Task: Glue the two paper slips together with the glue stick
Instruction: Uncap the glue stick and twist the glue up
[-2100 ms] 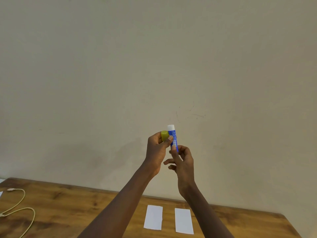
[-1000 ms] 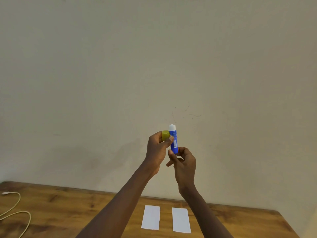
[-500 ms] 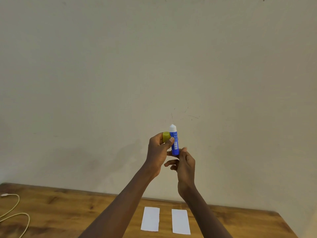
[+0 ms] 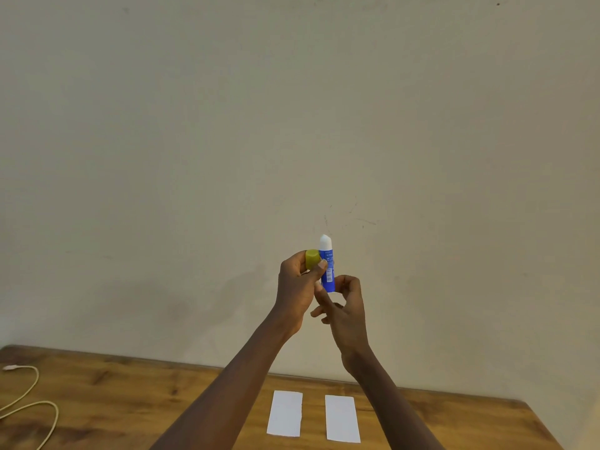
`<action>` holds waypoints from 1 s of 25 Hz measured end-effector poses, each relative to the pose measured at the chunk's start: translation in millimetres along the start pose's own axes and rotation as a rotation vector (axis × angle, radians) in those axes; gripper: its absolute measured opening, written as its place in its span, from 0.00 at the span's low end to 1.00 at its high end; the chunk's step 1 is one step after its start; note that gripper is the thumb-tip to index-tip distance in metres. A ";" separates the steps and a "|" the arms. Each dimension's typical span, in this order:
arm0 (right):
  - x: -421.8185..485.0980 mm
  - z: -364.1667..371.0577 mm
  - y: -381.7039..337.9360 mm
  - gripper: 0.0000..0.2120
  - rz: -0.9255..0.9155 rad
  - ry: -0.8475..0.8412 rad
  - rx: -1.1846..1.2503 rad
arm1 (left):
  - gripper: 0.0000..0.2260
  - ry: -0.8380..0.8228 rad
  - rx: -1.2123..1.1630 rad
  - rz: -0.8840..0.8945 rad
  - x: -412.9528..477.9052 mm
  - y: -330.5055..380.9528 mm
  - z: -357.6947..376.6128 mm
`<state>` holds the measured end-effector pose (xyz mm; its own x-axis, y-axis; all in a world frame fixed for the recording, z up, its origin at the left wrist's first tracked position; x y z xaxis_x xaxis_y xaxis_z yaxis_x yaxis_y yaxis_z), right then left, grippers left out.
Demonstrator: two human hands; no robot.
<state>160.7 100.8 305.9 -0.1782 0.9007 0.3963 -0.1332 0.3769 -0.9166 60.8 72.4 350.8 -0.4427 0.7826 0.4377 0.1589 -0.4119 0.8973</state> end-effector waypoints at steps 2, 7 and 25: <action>1.6 -5.6 -4.5 0.06 -0.029 0.034 -0.027 | 0.10 0.004 0.017 0.008 -0.4 2.0 1.0; -0.6 -0.6 -6.2 0.11 -0.022 -0.026 -0.009 | 0.12 0.007 -0.026 -0.011 -1.1 3.5 1.6; -2.4 -11.2 -20.7 0.11 -0.079 0.019 -0.080 | 0.12 0.003 0.019 -0.009 -5.8 12.7 5.7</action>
<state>174.8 93.3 323.4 -0.1515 0.8713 0.4668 -0.0679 0.4619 -0.8843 70.4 65.2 359.9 -0.4473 0.7845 0.4295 0.1713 -0.3962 0.9020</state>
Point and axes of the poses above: each hand's wrist, its own x-axis towards the middle knuckle, its own z-axis out of the palm, y = z × x, the point moved 10 cm from there along x, towards the middle knuckle, and after that the axes turned 2 degrees about y, right-handed, at the moved point
